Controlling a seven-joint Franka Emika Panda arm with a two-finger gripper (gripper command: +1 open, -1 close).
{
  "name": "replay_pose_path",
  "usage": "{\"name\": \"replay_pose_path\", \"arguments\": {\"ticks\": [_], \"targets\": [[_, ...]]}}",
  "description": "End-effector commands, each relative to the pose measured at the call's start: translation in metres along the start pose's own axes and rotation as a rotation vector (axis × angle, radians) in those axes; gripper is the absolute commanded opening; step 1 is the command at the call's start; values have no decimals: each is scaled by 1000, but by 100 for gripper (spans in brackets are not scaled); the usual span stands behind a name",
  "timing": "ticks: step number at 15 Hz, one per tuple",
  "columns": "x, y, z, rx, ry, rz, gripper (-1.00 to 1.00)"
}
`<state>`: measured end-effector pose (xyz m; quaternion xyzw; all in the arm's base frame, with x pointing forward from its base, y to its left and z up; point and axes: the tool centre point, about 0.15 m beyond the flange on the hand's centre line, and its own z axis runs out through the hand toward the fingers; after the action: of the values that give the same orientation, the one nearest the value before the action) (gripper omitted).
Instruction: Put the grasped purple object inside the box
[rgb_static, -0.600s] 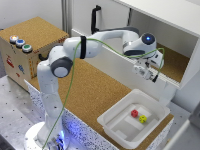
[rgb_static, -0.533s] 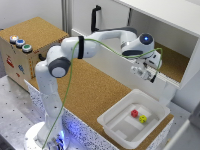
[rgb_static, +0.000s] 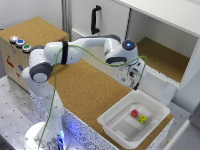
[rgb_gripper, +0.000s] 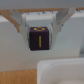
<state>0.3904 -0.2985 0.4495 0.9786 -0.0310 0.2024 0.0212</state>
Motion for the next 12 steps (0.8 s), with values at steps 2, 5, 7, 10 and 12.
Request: {"name": "replay_pose_path", "arguments": {"ticks": [2, 5, 7, 10, 12], "targets": [[-61, 28, 19, -174, -30, 65, -100], [-72, 52, 42, -138, -63, 101, -100], [-69, 64, 63, -109, -79, 92, -100], [-60, 72, 96, -98, -96, 60, -100], [-48, 68, 120, -102, -98, 6, -100]]}}
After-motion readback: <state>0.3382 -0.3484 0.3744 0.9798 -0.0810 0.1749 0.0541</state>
